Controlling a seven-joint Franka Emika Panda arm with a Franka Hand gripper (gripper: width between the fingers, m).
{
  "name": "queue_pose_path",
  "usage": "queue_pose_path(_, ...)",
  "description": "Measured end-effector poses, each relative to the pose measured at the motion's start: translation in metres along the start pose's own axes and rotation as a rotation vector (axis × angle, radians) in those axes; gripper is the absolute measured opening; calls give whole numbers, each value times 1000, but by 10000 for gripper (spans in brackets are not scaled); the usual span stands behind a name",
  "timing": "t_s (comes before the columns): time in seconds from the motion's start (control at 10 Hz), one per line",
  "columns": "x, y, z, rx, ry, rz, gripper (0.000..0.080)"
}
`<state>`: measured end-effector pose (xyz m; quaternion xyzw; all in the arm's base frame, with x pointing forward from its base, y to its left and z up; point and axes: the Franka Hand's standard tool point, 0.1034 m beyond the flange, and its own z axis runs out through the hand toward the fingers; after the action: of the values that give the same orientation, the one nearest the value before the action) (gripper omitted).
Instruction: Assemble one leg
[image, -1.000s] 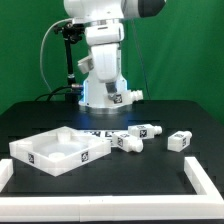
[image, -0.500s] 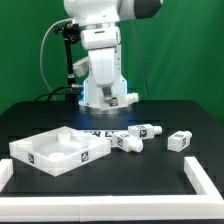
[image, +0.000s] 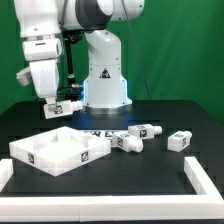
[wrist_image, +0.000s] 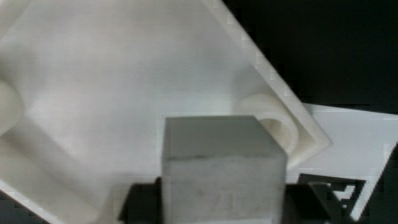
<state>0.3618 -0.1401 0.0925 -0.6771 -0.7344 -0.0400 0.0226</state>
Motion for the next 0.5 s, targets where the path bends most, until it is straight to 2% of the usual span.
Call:
queue_pose_path(0.4, -2, -3, 3, 2, 1, -19, 284)
queue_pose_path(0.5, -17, -16, 13, 7, 4, -78, 284)
